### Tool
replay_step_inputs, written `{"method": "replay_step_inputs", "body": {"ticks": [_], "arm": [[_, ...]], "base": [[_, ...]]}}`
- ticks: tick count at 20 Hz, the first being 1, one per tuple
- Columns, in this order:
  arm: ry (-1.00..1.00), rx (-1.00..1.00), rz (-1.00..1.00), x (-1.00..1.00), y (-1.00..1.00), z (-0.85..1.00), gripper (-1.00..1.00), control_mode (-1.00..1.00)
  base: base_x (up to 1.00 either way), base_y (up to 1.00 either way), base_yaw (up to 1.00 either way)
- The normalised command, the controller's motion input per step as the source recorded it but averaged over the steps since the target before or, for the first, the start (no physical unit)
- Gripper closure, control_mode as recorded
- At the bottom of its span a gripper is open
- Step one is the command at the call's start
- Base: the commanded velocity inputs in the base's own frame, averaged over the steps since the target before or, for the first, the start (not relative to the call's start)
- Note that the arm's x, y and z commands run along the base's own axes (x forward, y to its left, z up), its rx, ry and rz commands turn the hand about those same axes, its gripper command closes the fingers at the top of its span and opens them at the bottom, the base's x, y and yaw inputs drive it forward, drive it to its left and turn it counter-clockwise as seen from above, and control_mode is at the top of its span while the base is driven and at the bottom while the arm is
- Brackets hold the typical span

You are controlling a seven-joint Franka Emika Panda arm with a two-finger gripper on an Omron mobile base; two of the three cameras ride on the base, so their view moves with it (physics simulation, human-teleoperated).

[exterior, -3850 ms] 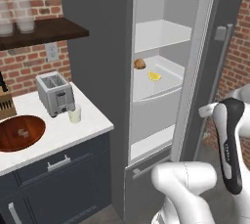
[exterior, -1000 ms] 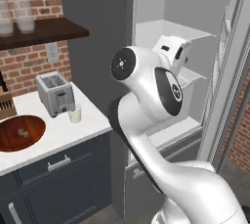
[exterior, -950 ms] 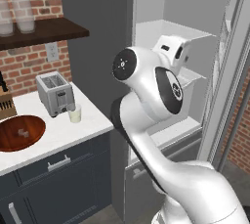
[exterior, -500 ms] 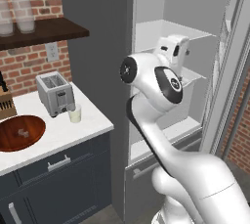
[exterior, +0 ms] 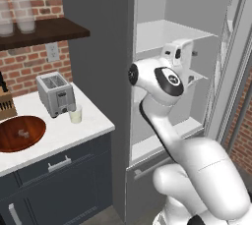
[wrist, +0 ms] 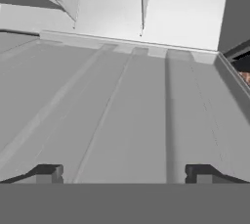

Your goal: Grab a lemon wedge from the fridge and one ice cube from the ice bowl, and put them in the glass of lemonade.

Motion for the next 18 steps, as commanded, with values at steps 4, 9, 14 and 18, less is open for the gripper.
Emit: {"method": "replay_step_inputs", "body": {"ticks": [4,9,14,18], "arm": [[0.12,-0.05,-0.27,0.09,-0.79,-0.07,-1.00,-1.00],[0.12,-0.01,-0.33,0.00,-0.99,-0.17,-1.00,-1.00],[0.05,0.00,-0.33,0.00,-1.00,-0.11,-1.00,-1.00],[0.01,0.00,-0.32,-0.05,-1.00,-0.06,-1.00,-1.00]], "base": [[0.00,0.00,0.00],[0.00,0.00,0.00],[0.00,0.00,0.00],[0.00,0.00,0.00]]}}
